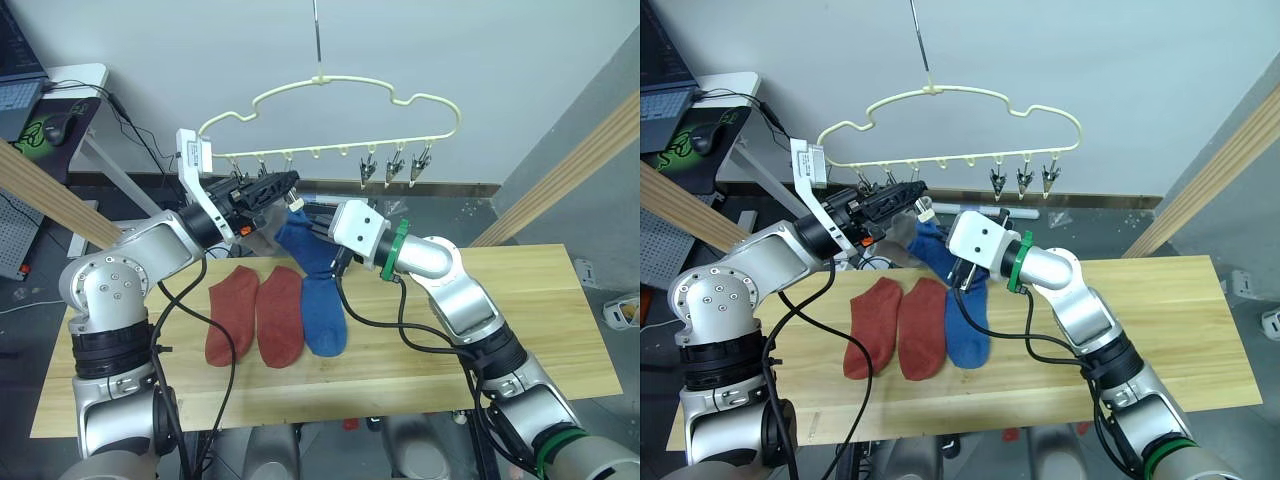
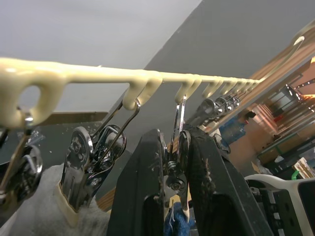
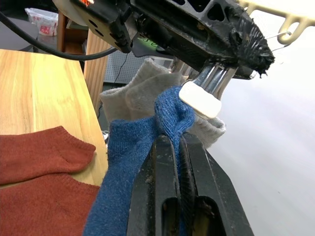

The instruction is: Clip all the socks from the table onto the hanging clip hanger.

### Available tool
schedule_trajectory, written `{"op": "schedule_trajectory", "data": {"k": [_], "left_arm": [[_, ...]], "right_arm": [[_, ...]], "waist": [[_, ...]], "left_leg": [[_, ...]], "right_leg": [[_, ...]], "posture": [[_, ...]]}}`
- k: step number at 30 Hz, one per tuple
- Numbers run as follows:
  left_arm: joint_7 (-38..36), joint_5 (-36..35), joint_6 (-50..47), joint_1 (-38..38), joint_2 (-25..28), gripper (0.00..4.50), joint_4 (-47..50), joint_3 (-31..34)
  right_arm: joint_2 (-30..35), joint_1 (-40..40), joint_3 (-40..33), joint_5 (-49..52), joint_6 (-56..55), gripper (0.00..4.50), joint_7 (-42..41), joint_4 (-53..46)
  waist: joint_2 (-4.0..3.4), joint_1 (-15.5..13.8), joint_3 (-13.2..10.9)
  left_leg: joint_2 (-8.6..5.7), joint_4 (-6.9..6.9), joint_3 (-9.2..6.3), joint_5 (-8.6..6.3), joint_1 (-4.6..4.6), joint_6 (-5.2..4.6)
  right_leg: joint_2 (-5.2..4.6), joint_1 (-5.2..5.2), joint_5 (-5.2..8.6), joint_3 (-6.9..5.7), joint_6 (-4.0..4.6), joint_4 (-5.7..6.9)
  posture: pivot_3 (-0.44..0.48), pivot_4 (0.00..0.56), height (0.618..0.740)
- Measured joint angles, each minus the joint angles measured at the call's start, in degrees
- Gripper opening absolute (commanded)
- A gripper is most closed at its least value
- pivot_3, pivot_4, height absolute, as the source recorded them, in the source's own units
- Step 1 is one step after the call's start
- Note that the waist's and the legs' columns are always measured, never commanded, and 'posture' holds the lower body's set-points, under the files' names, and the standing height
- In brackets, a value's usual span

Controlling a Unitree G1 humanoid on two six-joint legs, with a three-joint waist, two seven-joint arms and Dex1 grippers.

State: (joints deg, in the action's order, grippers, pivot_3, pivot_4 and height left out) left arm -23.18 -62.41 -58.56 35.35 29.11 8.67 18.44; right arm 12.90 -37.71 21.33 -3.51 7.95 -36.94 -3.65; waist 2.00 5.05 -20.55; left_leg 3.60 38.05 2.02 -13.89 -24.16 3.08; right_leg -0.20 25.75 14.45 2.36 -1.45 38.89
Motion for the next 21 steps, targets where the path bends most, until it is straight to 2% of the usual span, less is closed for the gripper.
{"op": "schedule_trajectory", "data": {"k": [19,21], "left_arm": [[-1.45,-0.51,-0.22,-0.17,1.19,0.35,0.00,-0.08],[-1.46,-0.51,-0.23,-0.26,1.27,1.06,0.00,-0.08]], "right_arm": [[-1.85,-1.69,-2.01,0.23,0.15,0.00,0.36,1.95],[-2.12,-1.80,-2.02,0.23,0.06,0.00,0.36,2.50]], "waist": [[0.01,0.01,0.01],[0.01,0.02,0.01]], "left_leg": [[0.00,0.02,-0.01,0.00,0.00,0.00],[-0.01,0.02,-0.01,0.00,0.00,0.00]], "right_leg": [[-0.02,0.00,-0.01,-0.01,0.01,0.05],[-0.02,0.00,-0.01,-0.01,0.01,0.05]], "posture": [[-0.207,0.336,0.735],[-0.207,0.336,0.735]]}}
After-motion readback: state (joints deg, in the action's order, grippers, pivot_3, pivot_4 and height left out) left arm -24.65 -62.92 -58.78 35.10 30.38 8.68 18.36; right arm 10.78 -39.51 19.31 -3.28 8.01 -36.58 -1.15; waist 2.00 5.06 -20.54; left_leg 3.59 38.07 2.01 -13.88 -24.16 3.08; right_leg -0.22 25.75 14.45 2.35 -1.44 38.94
